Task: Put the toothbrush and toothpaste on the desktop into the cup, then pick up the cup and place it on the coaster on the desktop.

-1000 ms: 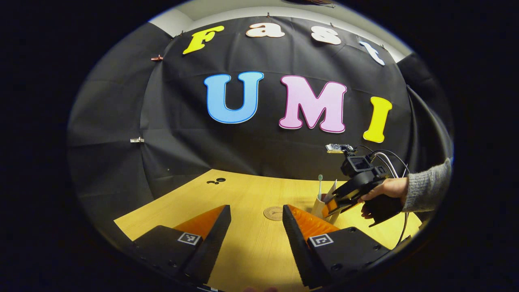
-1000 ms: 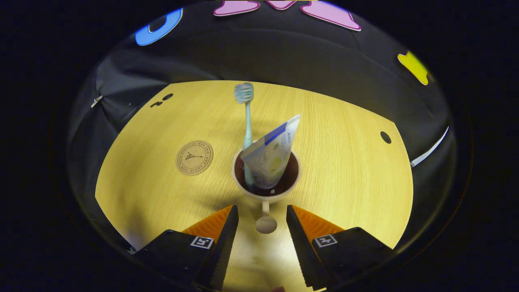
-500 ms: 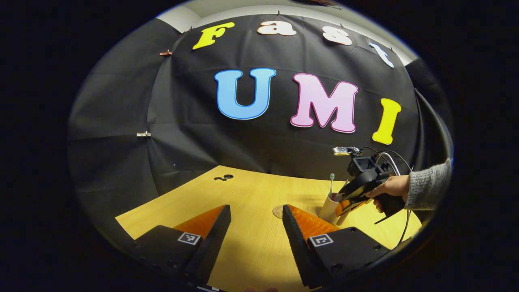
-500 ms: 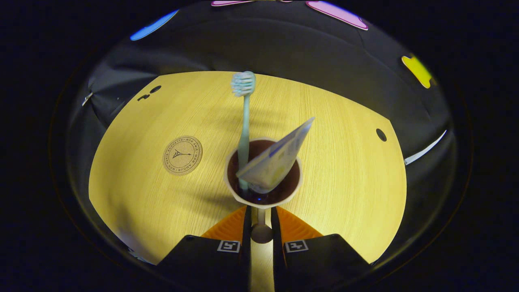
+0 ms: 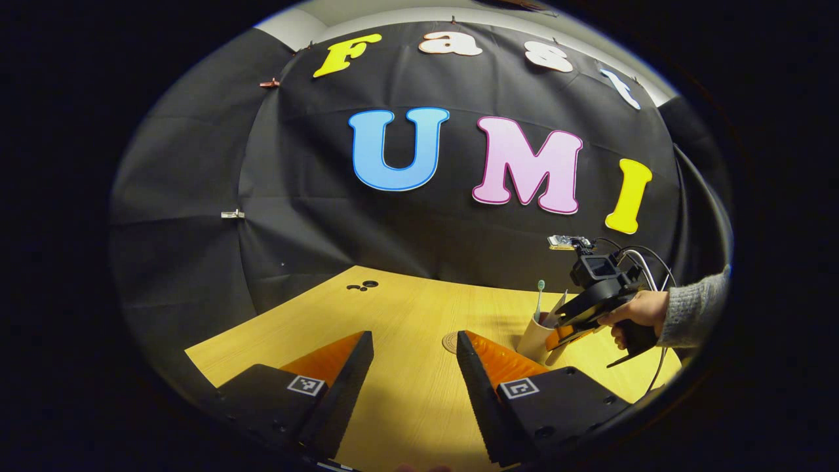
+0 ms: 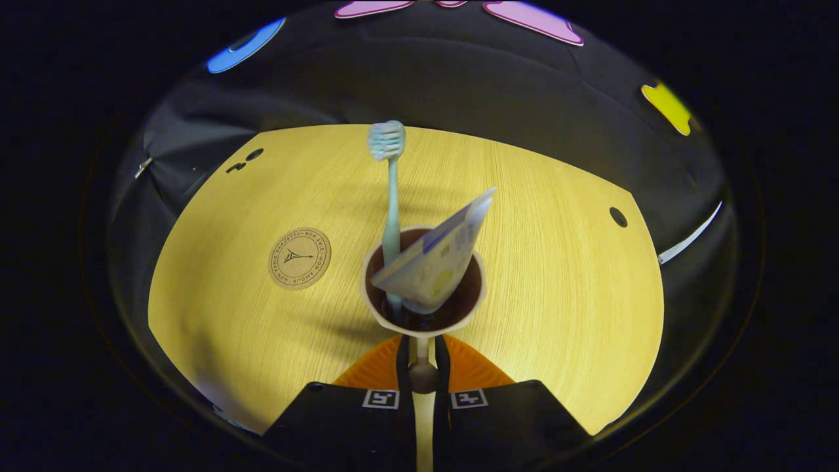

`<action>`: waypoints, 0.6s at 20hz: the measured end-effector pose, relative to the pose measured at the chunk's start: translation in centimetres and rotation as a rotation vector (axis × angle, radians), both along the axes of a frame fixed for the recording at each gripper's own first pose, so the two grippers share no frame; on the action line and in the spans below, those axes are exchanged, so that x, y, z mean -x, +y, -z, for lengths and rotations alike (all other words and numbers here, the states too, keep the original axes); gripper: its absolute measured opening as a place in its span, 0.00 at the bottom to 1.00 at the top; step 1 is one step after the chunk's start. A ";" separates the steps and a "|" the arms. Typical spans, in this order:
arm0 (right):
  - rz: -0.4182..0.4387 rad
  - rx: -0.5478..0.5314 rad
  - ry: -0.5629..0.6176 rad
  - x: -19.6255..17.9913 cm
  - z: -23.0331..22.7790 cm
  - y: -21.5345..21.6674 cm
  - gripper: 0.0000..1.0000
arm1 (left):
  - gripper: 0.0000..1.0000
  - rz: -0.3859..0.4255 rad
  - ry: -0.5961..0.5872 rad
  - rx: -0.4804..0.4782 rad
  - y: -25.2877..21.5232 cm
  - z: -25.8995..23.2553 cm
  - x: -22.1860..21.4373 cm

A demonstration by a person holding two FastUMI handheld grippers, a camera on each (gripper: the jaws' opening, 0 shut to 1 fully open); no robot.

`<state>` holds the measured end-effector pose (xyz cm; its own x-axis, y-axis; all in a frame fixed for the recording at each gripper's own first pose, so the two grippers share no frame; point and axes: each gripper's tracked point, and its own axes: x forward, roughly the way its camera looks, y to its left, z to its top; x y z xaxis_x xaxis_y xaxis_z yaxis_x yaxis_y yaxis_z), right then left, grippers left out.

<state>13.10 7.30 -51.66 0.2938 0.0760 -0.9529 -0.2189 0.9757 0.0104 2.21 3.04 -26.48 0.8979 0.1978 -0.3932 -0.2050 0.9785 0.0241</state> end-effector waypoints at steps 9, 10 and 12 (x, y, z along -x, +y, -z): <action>-0.059 -0.065 -0.069 -2.4 -3.6 4.1 0.13 | 0.82 -0.023 -0.002 0.000 1.5 -0.6 0.3; -0.067 -0.080 -0.072 -2.7 -4.0 5.1 0.13 | 0.82 -0.029 -0.004 -0.001 1.9 -0.8 0.4; -0.095 -0.102 -0.078 -3.3 -4.5 7.8 0.13 | 0.82 -0.047 -0.005 -0.006 2.7 -1.0 1.0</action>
<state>16.41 15.13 -47.19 0.3533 0.2025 -0.9133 -0.3138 0.9454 0.0882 1.26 5.76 -25.51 0.8897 0.2421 -0.3870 -0.2508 0.9676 0.0286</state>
